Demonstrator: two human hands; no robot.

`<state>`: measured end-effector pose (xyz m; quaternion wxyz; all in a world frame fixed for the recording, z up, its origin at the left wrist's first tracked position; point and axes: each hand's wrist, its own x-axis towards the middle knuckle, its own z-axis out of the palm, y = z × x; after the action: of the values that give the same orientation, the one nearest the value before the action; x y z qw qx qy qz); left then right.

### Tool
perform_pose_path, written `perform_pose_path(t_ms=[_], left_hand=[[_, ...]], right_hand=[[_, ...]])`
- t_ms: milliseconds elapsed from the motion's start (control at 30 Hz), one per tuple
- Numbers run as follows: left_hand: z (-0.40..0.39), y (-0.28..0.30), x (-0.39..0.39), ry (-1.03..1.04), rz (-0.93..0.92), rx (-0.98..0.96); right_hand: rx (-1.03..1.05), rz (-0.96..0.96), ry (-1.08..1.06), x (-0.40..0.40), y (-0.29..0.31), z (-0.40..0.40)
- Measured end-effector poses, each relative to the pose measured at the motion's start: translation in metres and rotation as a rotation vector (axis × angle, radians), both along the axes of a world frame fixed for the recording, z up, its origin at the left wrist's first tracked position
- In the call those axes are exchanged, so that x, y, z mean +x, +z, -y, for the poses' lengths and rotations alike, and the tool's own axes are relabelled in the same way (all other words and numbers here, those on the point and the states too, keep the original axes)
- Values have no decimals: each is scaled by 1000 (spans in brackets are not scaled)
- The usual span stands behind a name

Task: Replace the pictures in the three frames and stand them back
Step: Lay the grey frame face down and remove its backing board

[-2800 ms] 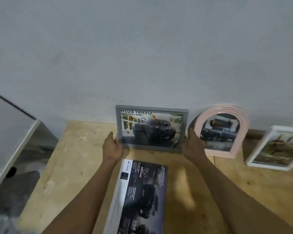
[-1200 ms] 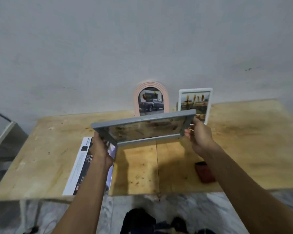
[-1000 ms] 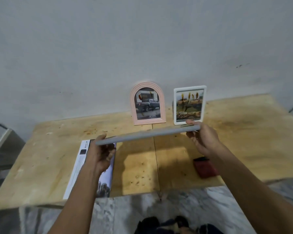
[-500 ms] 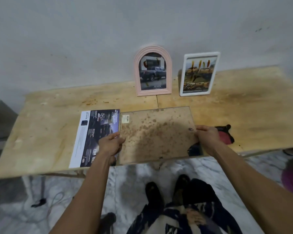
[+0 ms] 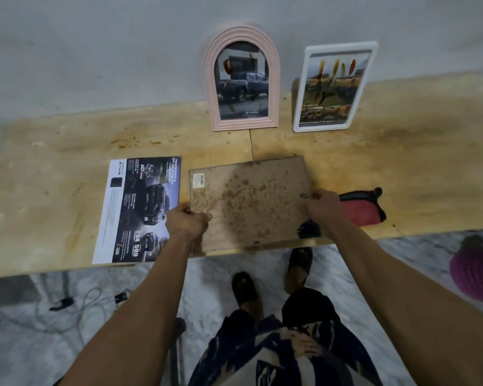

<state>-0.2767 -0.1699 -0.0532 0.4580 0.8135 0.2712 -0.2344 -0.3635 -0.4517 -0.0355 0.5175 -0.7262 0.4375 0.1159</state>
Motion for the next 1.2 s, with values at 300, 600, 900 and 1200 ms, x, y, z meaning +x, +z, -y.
perform_pose_path(t_ms=[300,600,900,1200], left_hand=[[11,-17,6,-99,-34,92],[30,-17,-6,-420,218,363],[33,-28,3,-946,92,469],[35,-31,4,-932,54,462]], right_hand=[[-95,37,77,5,-13,4],[-273,-25,134,3,-22,-2],[-318,-108,-6,-5,-40,-21],[-2,-59,-642,14,-39,-26]])
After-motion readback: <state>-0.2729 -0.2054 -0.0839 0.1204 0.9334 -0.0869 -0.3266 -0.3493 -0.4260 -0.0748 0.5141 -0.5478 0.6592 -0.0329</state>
